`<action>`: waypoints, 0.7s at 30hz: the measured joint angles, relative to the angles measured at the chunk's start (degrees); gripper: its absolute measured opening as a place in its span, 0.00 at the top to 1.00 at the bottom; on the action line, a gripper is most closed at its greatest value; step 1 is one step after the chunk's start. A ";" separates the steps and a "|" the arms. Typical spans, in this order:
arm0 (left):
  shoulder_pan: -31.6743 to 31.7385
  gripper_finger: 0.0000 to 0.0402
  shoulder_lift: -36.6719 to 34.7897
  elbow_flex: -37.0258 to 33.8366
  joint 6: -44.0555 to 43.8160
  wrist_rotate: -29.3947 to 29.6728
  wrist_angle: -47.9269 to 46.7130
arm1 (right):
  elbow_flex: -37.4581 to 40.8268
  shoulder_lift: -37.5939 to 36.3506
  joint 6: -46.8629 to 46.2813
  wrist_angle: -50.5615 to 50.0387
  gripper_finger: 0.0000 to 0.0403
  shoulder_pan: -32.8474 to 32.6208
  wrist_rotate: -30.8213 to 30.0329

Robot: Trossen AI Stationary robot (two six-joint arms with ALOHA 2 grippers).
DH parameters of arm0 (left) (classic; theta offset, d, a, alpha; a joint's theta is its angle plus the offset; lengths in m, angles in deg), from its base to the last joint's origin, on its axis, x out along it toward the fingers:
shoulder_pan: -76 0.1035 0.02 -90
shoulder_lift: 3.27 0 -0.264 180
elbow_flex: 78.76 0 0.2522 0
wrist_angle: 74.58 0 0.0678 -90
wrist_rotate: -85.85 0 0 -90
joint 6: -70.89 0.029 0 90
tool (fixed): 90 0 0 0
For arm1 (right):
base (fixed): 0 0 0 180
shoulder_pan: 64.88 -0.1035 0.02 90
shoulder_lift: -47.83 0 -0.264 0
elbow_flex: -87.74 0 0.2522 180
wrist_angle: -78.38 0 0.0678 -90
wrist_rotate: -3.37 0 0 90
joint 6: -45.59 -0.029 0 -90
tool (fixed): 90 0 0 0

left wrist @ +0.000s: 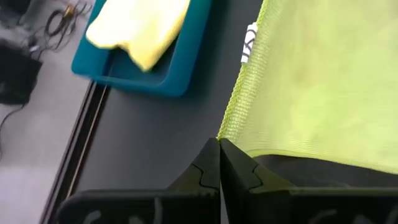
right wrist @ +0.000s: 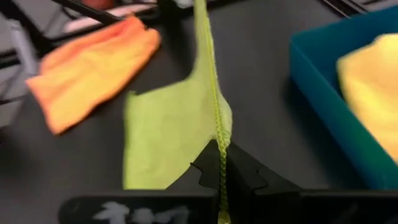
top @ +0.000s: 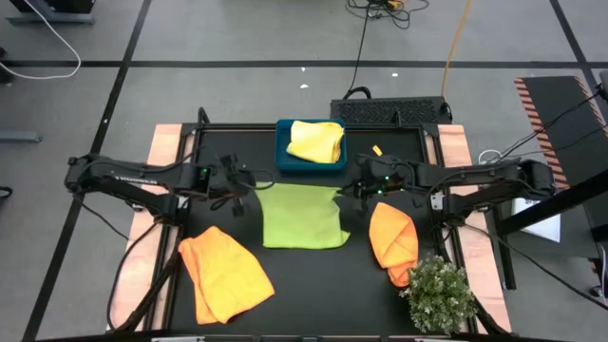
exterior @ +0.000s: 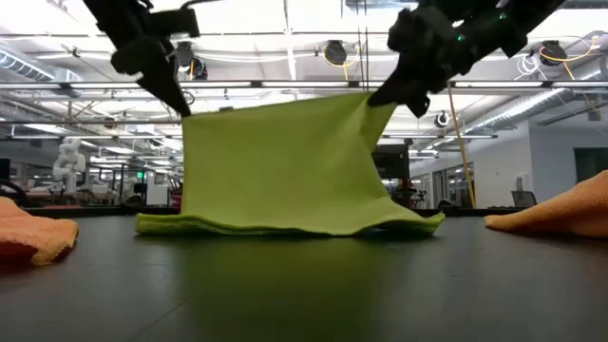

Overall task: Fold microfiber towels
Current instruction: Fold the green microfiber towel

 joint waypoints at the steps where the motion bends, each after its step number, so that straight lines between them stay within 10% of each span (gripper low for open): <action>1: -0.66 1.00 -0.48 0.00 -0.19 -0.43 0.55 | 0.00 -0.52 0.00 0.10 1.00 -0.35 0.70; 21: -17.14 1.00 -9.58 2.43 -5.84 -5.72 9.29 | 0.00 -7.60 -7.70 6.32 1.00 -8.87 13.43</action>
